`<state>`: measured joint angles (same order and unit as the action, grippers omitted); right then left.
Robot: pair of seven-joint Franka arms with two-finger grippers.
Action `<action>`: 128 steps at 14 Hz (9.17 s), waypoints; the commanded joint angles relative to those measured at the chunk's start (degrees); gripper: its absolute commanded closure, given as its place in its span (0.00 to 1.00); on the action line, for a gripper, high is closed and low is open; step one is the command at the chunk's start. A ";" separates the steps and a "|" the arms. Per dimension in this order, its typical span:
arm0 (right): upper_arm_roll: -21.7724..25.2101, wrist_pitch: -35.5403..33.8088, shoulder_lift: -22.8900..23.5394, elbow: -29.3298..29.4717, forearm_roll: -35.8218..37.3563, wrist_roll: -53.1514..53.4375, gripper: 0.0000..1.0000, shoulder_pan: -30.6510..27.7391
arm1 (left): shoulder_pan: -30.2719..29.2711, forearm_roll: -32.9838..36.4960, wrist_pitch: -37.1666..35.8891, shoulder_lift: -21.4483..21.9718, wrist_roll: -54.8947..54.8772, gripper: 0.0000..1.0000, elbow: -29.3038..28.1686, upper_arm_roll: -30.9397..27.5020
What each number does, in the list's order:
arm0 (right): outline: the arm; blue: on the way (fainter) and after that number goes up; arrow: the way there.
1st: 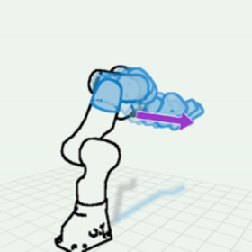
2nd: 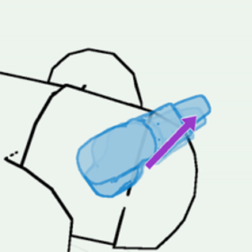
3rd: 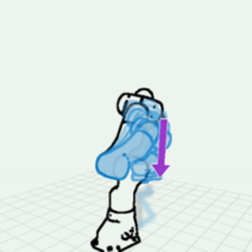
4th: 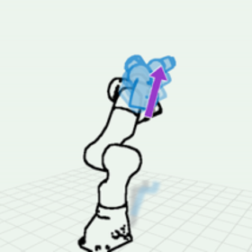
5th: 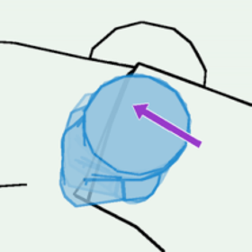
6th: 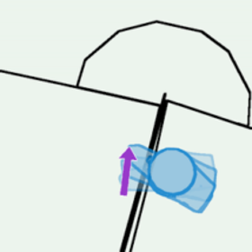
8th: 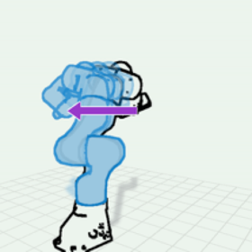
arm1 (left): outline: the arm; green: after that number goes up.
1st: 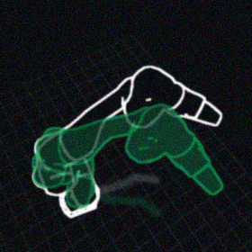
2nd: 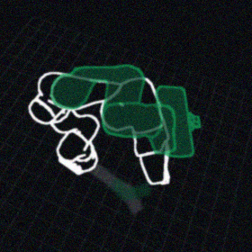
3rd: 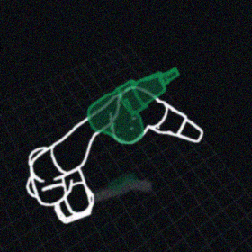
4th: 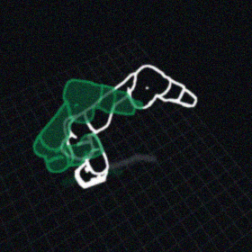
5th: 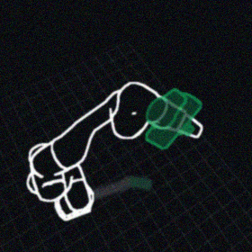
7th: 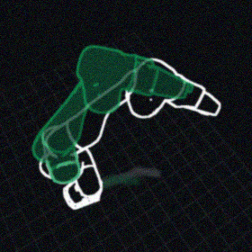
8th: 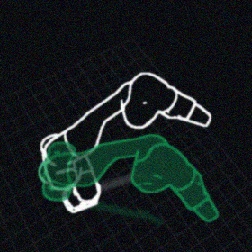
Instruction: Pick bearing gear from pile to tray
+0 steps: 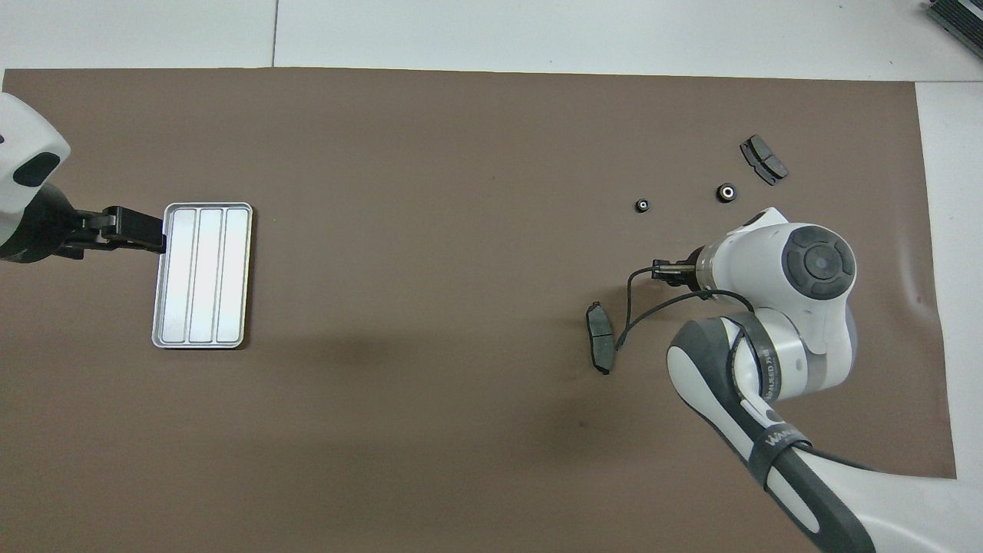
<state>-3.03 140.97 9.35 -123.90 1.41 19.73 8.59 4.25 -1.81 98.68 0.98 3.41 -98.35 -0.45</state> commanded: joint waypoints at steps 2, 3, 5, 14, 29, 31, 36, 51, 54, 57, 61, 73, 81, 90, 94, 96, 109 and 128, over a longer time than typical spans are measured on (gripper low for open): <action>-0.22 -2.46 2.42 6.55 -0.70 12.84 1.00 6.16 | -0.65 -0.65 0.46 1.83 -0.42 0.00 -1.93 0.36; -0.22 -2.72 3.47 8.74 -0.70 16.97 1.00 8.35 | -0.65 -0.73 0.46 1.84 -0.42 0.00 -1.93 0.36; -0.22 -3.51 5.58 12.17 -0.70 25.15 1.00 12.84 | -0.65 -0.65 0.46 1.83 -0.42 0.00 -1.93 0.36; -0.05 -13.26 23.15 37.92 1.75 49.43 1.00 27.61 | -0.65 -0.74 0.46 1.84 -0.42 0.00 -1.93 0.36; -0.05 -12.65 30.64 44.09 6.32 50.86 0.26 32.46 | -0.13 -0.74 0.28 1.84 -0.16 0.00 -1.93 0.36; 0.48 -13.00 30.29 44.70 6.50 50.06 0.14 31.93 | -0.03 -0.65 0.54 1.84 0.02 0.00 -1.93 0.36; 0.39 -13.62 25.03 41.56 6.85 44.01 0.00 26.58 | 0.40 -0.74 0.72 2.01 0.11 0.00 -2.54 0.88; 0.22 -14.50 -0.65 13.42 1.60 -4.04 0.00 -2.07 | 23.87 -0.91 31.99 -11.78 24.45 0.06 -16.25 1.24; 0.22 -13.10 2.41 15.51 1.14 -12.06 0.00 -6.46 | 26.32 -0.91 36.21 -15.64 26.55 0.13 -16.34 1.15; 0.22 -10.82 8.38 21.04 1.23 -15.50 0.00 -8.93 | 26.42 -0.82 39.47 -17.41 25.86 0.19 -16.96 1.15; 0.22 -10.10 17.61 30.27 1.23 -16.65 0.00 -10.78 | 26.07 -0.82 40.36 -17.77 24.10 0.27 -18.45 1.15; 0.13 -5.27 25.01 30.82 -1.31 -16.38 0.70 -11.58 | 26.16 -0.82 43.70 -17.76 20.85 0.62 -21.44 1.24; 0.04 -10.53 18.79 30.82 -1.32 -15.86 1.00 -10.70 | 24.76 -0.82 41.16 -17.76 20.59 1.00 -19.95 1.06; -0.22 -16.79 12.79 31.52 -0.27 4.67 1.00 0.36 | 0.70 -0.91 30.52 -16.71 0.38 1.00 -15.02 1.24; -0.22 -16.17 13.67 32.58 -0.27 17.34 1.00 8.71 | -5.64 -1.26 29.11 -15.66 -6.39 1.00 -17.13 1.24; -0.22 -15.82 15.42 33.19 -0.35 21.82 1.00 13.97 | -6.62 -1.26 29.28 -15.04 -9.20 1.00 -18.80 1.06; -0.22 -10.03 32.48 49.11 3.16 37.93 1.00 29.63 | -2.59 -2.40 25.42 -16.79 -9.05 0.18 -9.50 1.24; 0.39 -9.05 7.73 22.94 2.99 23.72 0.00 13.84 | 20.35 -5.13 37.72 -22.86 17.59 0.34 -6.15 0.89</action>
<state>-1.72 131.13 24.67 -91.18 3.85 47.22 25.42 22.77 -6.63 134.95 -20.31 20.51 -105.40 1.55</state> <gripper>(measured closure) 0.000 0.339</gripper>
